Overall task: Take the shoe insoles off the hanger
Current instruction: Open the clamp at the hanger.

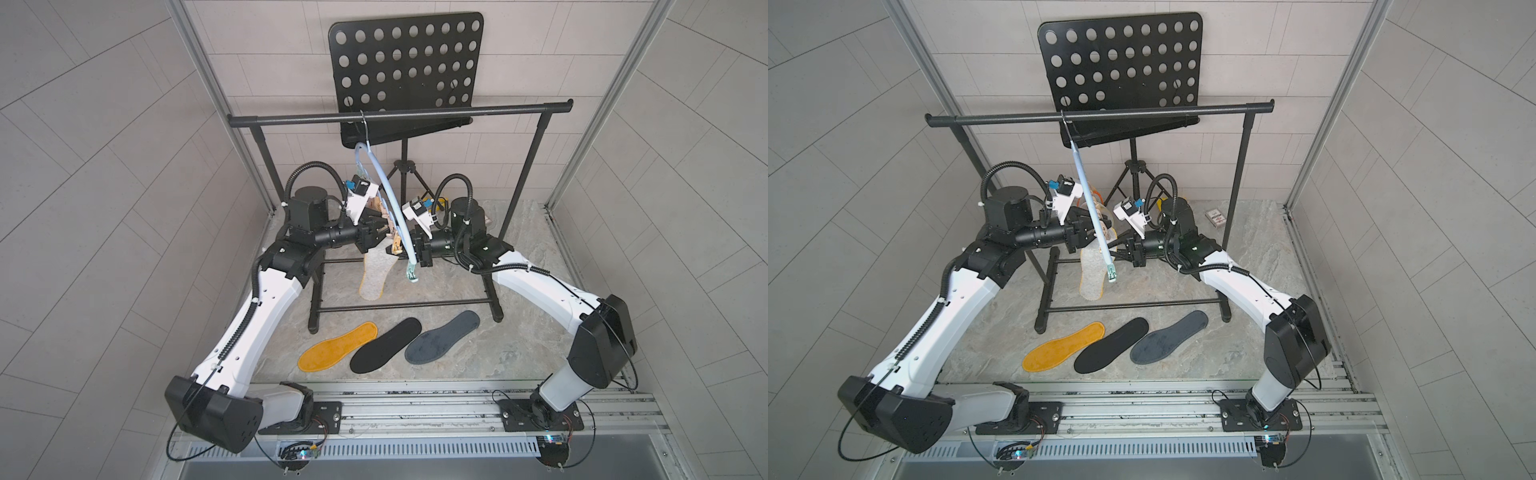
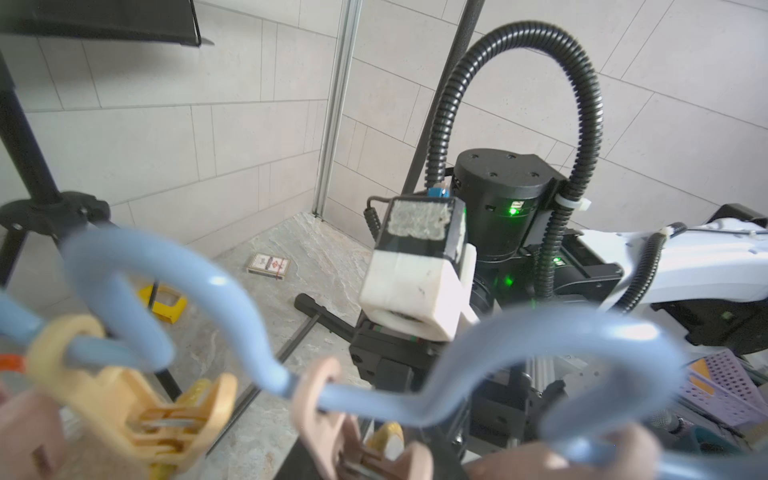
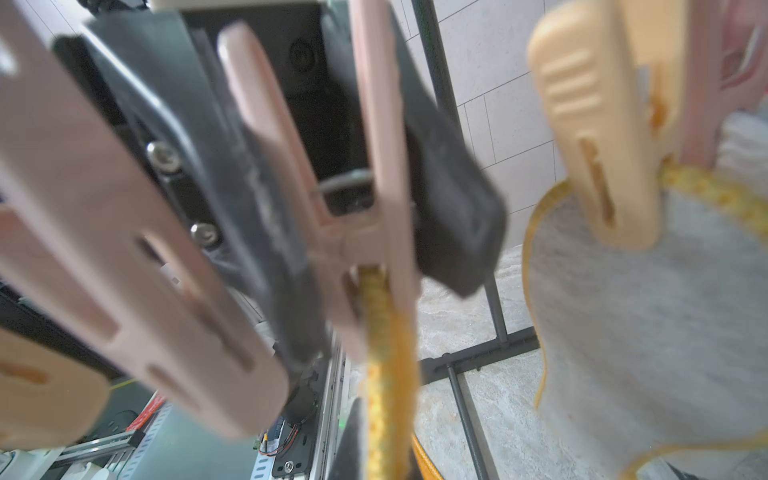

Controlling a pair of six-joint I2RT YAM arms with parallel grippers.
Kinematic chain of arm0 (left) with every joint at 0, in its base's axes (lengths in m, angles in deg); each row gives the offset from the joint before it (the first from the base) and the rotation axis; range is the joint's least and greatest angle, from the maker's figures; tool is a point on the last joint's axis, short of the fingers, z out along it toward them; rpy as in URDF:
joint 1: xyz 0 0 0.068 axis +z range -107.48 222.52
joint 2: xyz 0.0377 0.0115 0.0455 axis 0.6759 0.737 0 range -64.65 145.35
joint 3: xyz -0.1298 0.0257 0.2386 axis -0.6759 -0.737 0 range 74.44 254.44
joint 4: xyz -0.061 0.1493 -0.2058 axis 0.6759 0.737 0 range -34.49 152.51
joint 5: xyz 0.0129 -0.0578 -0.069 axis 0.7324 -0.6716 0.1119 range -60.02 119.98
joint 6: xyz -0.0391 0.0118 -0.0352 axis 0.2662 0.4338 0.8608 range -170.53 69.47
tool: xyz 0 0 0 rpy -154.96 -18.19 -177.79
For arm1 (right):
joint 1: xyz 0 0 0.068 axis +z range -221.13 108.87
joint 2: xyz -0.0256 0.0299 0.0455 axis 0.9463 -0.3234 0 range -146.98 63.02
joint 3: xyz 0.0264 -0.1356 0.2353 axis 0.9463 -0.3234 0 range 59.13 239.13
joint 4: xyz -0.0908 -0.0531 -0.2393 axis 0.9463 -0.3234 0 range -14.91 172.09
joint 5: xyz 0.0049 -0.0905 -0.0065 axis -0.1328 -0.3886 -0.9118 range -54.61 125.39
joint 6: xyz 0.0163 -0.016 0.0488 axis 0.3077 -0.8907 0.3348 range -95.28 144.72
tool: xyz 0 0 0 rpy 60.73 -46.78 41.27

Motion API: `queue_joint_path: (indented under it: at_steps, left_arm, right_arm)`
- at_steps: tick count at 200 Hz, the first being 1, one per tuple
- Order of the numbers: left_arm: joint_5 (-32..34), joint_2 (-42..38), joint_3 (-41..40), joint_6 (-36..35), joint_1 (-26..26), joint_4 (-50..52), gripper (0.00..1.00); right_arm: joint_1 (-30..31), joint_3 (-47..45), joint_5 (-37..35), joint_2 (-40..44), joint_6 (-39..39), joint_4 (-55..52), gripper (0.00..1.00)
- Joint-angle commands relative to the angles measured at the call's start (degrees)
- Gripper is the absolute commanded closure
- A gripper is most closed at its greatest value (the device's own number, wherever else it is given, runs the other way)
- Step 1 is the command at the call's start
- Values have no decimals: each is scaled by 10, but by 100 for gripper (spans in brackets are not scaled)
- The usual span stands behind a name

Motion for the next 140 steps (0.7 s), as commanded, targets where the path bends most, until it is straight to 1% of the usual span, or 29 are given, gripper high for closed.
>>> queue_joint_path:
  at_steps: [1, 22, 45, 72, 91, 111, 127, 140]
  left_arm:
    - [-1, -5, 16, -3, 3, -12, 85]
    - [4, -8, 16, -4, 3, -10, 89]
    - [11, -9, 15, 1, 3, -11, 90]
    - [24, -12, 14, 1, 2, -11, 90]
    - [39, -14, 13, 1, 3, -9, 90]
    - [53, -18, 6, 0, 3, -7, 90]
    - [79, -22, -1, 0, 3, -5, 91]
    - [91, -25, -5, -4, 3, 3, 91]
  right_arm:
    - [1, -9, 14, 21, -12, -21, 97]
    - [1, -12, 12, 25, -18, -31, 97]
    - [0, -20, 8, 32, -28, -48, 97]
    - [-6, -37, -19, 52, -71, -102, 97]
    - [-13, -69, -60, 84, -108, -151, 96]
    - [-26, -115, -139, 138, -139, -197, 96]
    - [-46, -140, -195, 183, -180, -272, 96]
    - [-66, -157, -230, 221, -227, -335, 96]
